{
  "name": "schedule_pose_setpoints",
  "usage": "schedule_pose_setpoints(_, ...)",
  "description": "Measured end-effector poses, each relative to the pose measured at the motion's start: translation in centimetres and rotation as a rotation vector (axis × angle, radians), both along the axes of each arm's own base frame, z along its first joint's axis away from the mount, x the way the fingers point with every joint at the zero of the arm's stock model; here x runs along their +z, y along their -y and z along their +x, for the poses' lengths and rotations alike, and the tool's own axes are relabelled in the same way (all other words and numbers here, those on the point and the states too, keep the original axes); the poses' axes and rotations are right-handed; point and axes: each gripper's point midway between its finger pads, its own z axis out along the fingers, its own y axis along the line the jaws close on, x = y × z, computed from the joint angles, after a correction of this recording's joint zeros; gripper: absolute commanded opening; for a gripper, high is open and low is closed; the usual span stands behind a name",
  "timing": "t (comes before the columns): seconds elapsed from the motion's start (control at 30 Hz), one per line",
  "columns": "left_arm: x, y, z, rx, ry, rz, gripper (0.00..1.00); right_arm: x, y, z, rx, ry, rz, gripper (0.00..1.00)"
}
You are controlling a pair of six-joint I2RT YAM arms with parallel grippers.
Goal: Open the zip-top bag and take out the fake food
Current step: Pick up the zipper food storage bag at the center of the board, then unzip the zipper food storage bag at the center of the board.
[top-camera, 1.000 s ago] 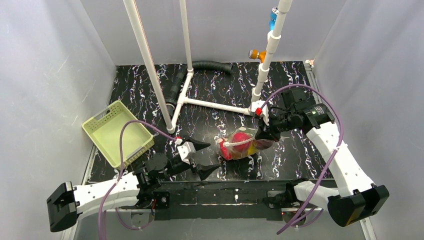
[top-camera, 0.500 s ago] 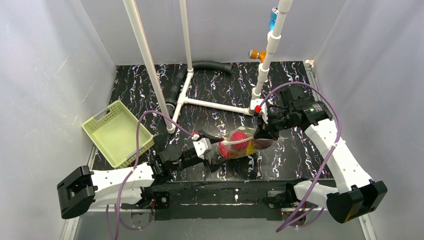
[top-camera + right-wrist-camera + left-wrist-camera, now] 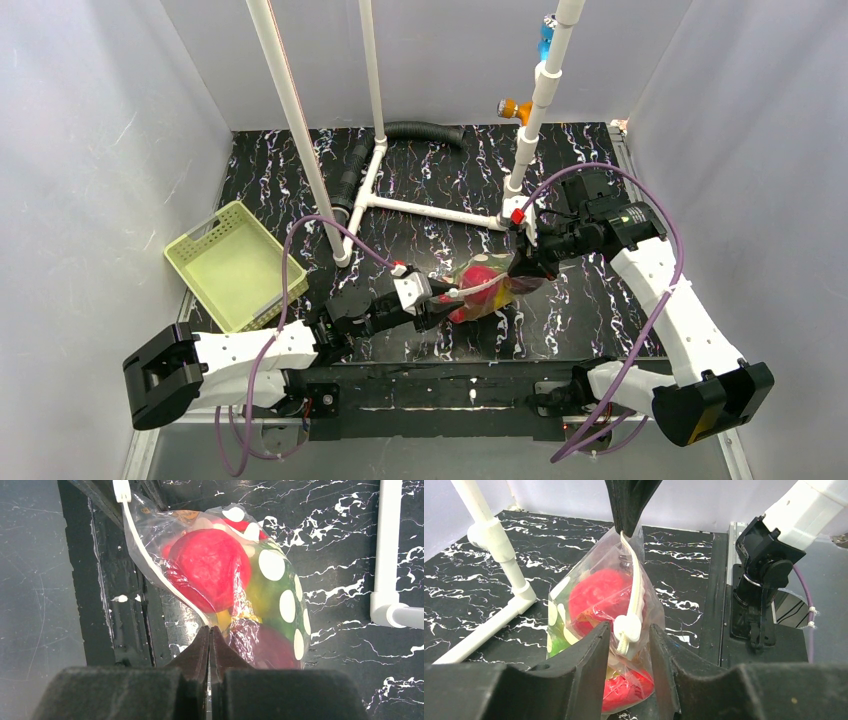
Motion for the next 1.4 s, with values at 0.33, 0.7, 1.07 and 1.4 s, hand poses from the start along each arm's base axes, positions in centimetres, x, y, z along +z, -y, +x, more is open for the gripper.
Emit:
schedule_pose_setpoints(0.33, 0.0, 0.0, 0.1, 0.008, -0.016, -0.005, 0.34, 0.2, -0.2, -0.2, 0.008, -0.006, 0.018, 0.01)
schedule_pose_setpoints(0.7, -0.6, -0.2, 0.8, 0.050, -0.053, 0.021, 0.00, 0.4, -0.5, -0.6, 0.027, -0.016, 0.036, 0.36)
schedule_pose_setpoints(1.07, 1.0, 1.8, 1.2, 0.039, -0.145, 0.056, 0.00, 1.8, -3.6, -4.4, 0.277, -0.067, 0.059, 0.57)
schedule_pose_setpoints(1.4, 1.0, 2.8, 0.7, 0.004, -0.225, 0.067, 0.02, 0.1, -5.1, -4.0, 0.291, -0.111, -0.022, 0.01)
